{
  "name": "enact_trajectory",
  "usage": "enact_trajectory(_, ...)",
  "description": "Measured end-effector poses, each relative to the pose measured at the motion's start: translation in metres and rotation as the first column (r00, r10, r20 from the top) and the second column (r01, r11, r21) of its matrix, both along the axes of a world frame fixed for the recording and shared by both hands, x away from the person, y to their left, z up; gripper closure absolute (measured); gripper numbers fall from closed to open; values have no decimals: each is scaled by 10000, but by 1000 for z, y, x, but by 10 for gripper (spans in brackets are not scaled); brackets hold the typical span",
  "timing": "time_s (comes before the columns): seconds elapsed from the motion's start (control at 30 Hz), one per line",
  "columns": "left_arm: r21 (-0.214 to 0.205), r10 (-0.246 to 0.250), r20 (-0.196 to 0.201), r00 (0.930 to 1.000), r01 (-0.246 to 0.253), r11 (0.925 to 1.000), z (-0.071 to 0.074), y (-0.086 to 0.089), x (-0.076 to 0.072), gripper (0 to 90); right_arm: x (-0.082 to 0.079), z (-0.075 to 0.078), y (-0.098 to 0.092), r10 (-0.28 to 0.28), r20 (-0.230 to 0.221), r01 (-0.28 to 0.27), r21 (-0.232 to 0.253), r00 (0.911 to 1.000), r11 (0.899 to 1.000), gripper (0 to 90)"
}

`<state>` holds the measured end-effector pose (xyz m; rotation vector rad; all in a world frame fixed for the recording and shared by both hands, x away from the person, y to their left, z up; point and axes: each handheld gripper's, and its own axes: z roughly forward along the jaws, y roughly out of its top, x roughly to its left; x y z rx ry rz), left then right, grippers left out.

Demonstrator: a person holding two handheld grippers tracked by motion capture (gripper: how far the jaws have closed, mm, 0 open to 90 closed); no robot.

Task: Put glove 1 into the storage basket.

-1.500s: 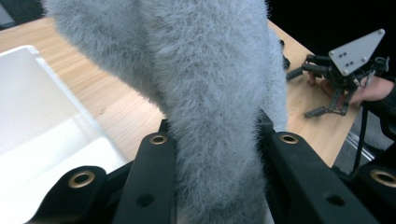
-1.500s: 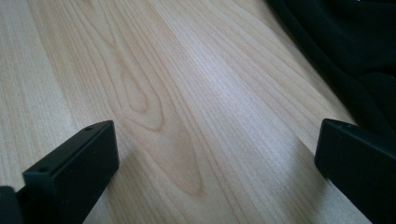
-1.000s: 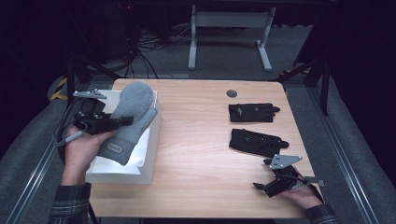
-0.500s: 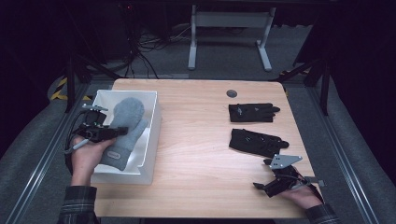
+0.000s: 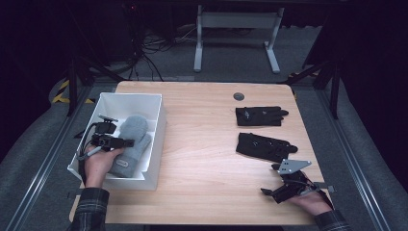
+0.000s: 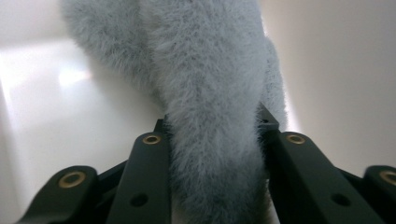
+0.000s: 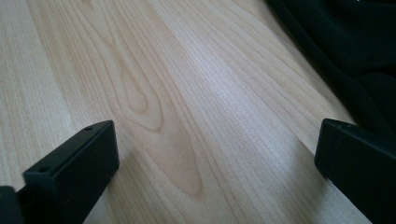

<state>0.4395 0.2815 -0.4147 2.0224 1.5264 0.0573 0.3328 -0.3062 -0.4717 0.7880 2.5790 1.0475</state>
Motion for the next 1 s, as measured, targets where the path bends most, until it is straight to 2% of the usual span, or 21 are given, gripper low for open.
enact_trajectory(0.07, 117, 121, -140, 9998, -120, 9999, -3, 0, 3, 625, 0, 0, 0, -1, 1, 1, 0, 10000, 10000, 0)
enact_trajectory(0.17, 388, 188, -50, 9998, -186, 9991, -1, 0, 4, 477, 0, 0, 0, 0, 1, 0, 1, 10000, 10000, 0)
enact_trajectory(0.23, 493, 82, 227, 9997, -93, 9987, 2, 0, 3, 397, 0, 0, 0, 0, 3, 0, 2, 10000, 10000, 0)
enact_trajectory(0.37, 817, 408, 919, 9949, -483, 9955, 17, -4, -1, 264, 0, 0, 0, 4, 9, -4, 0, 10000, 10000, 0)
enact_trajectory(0.47, 1015, 362, 1295, 9909, -495, 9936, 29, -5, -4, 234, 0, 0, 0, -1, 2, 1, -1, 10000, 10000, 0)
enact_trajectory(0.7, 757, -279, 1928, 9808, 135, 9970, 59, -16, -14, 177, 0, 0, 0, -8, -1, 8, 0, 10000, 10000, 0)
enact_trajectory(0.87, 560, -1007, 2338, 9671, 900, 9944, 80, -33, -21, 176, 0, 0, 0, -13, 6, 13, -1, 10000, 10000, 0)
enact_trajectory(1.0, 443, -1563, 2783, 9477, 1499, 9877, 97, -50, -28, 176, 0, 0, 0, -15, 6, 15, -2, 10000, 10000, 0)
